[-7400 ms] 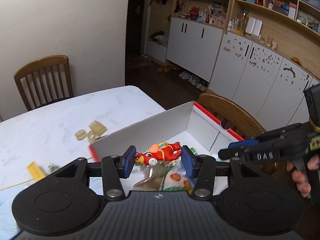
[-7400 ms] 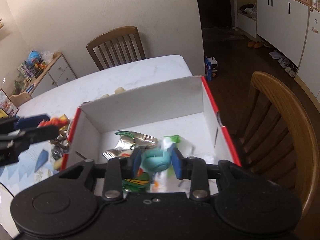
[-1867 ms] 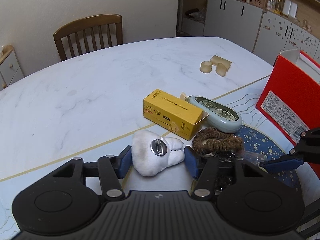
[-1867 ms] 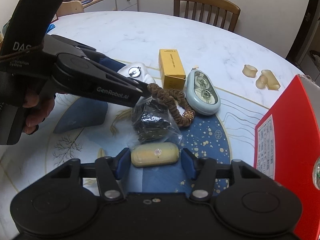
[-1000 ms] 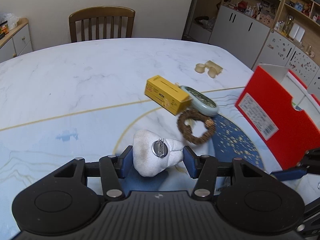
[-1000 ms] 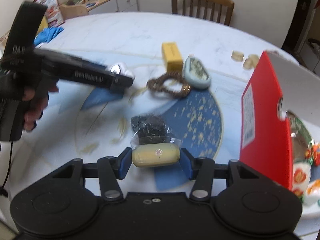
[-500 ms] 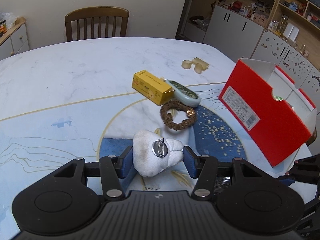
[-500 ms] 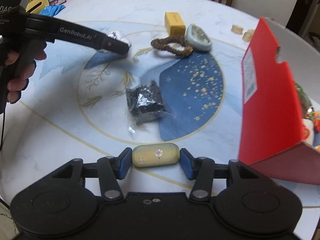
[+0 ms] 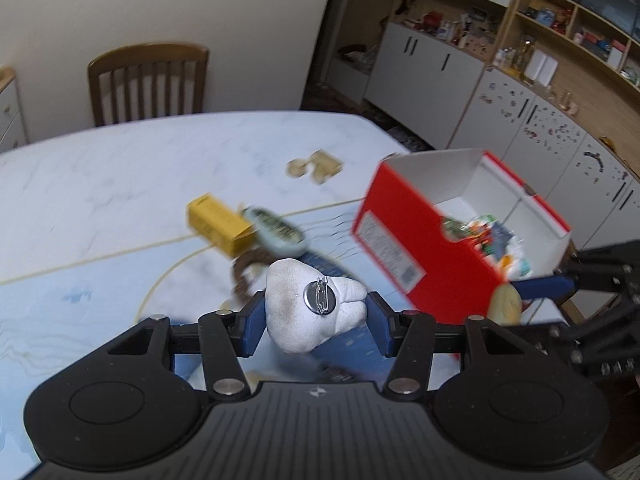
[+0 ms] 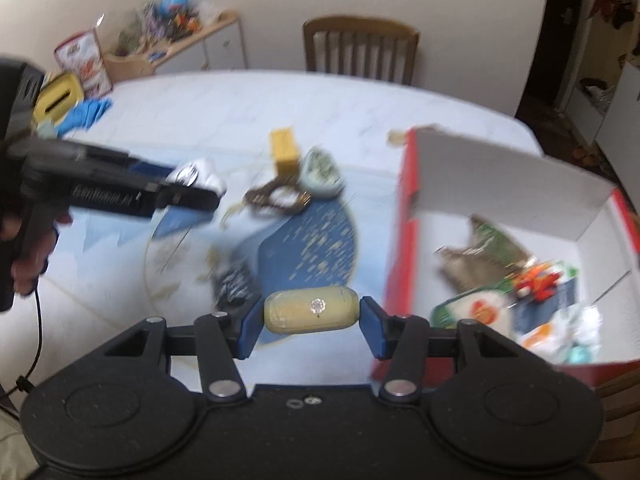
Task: Organize objects
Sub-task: 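Carry white plush charm with left gripper while right gripper carries beige cylinder into box, then open left gripper to drop plush charm in box while right gripper releases cylinder, then withdraw both grippers from the box back over the table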
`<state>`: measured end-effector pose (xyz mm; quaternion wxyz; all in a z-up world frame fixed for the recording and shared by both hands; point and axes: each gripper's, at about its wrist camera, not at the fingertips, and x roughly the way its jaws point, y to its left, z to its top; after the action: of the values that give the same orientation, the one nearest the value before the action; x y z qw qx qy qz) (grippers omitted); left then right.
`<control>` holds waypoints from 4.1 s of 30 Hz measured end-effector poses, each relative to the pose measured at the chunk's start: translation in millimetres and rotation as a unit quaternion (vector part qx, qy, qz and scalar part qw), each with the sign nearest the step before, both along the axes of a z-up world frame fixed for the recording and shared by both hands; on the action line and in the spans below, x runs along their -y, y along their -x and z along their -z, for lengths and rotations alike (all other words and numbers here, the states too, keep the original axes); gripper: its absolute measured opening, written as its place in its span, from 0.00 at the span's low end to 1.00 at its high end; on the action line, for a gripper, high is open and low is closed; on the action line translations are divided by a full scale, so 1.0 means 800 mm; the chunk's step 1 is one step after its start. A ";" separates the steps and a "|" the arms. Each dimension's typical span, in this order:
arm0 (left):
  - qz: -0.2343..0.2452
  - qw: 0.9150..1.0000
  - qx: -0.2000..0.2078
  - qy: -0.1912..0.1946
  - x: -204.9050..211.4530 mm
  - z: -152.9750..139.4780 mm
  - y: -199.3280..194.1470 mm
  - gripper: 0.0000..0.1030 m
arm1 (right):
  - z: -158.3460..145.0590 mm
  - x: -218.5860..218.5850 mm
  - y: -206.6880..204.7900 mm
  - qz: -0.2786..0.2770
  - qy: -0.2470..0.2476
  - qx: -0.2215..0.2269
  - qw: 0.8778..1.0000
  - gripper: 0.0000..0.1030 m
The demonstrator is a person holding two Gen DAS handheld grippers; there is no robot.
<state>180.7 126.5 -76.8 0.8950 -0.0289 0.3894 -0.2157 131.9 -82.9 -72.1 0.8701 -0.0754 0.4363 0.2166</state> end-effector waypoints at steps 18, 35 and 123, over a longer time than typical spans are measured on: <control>0.033 0.999 0.024 -0.015 0.160 -0.041 -0.009 0.51 | -0.034 0.142 -0.032 0.024 -0.002 0.053 0.998 0.49; 0.041 0.998 0.008 -0.055 0.297 -0.022 -0.065 0.51 | -0.013 0.245 -0.087 0.029 0.026 0.070 0.997 0.49; -0.035 0.998 0.037 -0.034 0.173 -0.070 0.000 0.79 | -0.059 0.156 -0.048 -0.034 -0.037 0.085 0.995 0.87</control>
<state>180.4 -12.2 -20.8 0.9164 -0.0040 0.3615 -0.1718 170.2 -207.9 -24.9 0.8985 -0.0763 0.3495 0.2543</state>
